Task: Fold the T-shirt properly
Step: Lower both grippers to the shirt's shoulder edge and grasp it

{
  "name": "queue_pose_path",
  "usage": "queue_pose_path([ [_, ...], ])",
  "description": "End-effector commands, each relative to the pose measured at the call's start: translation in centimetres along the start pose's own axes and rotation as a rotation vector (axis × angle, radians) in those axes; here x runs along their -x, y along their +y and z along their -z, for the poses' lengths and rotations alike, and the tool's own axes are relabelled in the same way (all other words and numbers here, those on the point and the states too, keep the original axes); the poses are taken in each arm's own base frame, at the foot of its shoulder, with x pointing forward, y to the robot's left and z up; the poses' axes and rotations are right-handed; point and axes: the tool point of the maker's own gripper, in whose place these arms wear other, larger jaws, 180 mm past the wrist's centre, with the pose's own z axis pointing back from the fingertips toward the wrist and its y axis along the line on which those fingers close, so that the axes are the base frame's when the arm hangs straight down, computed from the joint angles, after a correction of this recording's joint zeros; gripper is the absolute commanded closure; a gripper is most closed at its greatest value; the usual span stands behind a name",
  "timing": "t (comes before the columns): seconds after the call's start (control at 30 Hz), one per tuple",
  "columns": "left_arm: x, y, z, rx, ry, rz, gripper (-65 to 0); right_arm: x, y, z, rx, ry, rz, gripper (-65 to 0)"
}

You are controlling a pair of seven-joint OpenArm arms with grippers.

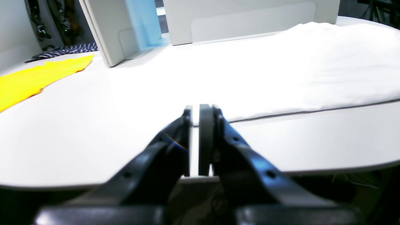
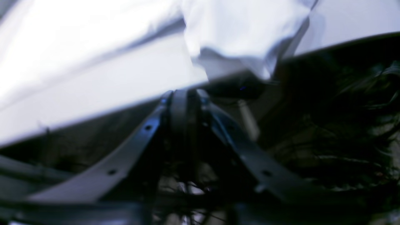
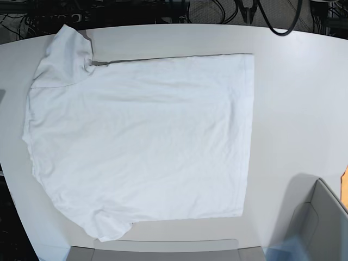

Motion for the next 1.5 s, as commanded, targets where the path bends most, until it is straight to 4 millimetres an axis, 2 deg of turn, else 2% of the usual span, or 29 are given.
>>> queue_pose_path([
  [0.0,-1.1,0.2,-0.4,-0.006,-0.034,0.008,-7.8,-1.5,-0.2,-0.3,-0.003,-0.008,0.022,-13.0],
  [0.07,-1.3,0.3,-0.2,-0.007,-0.031,0.007,-8.6,-3.1,-1.0,0.0,-0.009,0.003,0.045,-18.0],
  [0.17,-1.3,0.3,0.0,-0.007,-0.022,0.007,-8.6,-5.1,-3.2,1.3,0.028,-0.013,0.075,-26.9],
  [0.3,-1.1,0.3,-0.1,-0.007,-0.016,0.007,-8.6,-5.8,-6.1,2.0,0.098,0.002,0.116,-37.2],
  [0.43,-1.1,0.3,-0.1,-0.006,-0.014,0.007,-8.6,-5.7,-9.0,2.2,0.149,0.041,0.102,-38.5],
  [0.57,-1.1,0.3,-0.1,-0.006,-0.014,0.007,-8.6,-6.2,-11.7,3.7,0.226,-0.007,0.127,-38.4],
  [0.63,-1.1,0.3,-0.1,-0.006,-0.014,0.007,-8.6,-6.4,-12.4,4.5,0.236,-0.015,0.127,-38.4],
  [0.87,-1.1,0.3,-0.1,-0.007,-0.016,0.008,-8.6,-4.8,-11.2,8.7,0.179,0.088,0.171,-38.4],
  [1.03,-1.1,0.3,0.0,-0.007,-0.017,0.008,-8.6,-3.9,-9.8,10.9,0.15,0.119,0.223,-38.4],
  [1.13,-1.2,0.4,0.0,-0.01,-0.019,0.009,-8.8,-2.5,-9.2,11.8,0.148,0.168,0.26,-38.4],
  [1.3,-2.4,3.3,0.1,-0.122,-0.049,0.016,-8.9,-1.0,-8.5,12.3,0.129,0.207,0.314,-38.4],
  [1.37,-3.5,4.6,-0.3,-0.18,-0.063,-0.009,-9.4,-0.7,-7.4,12.6,0.088,0.2,0.357,-38.4],
  [1.47,-5.3,6.2,0.5,-0.201,-0.102,-0.033,-13.3,-0.5,-6.4,12.7,0.049,0.206,0.386,-38.4],
])
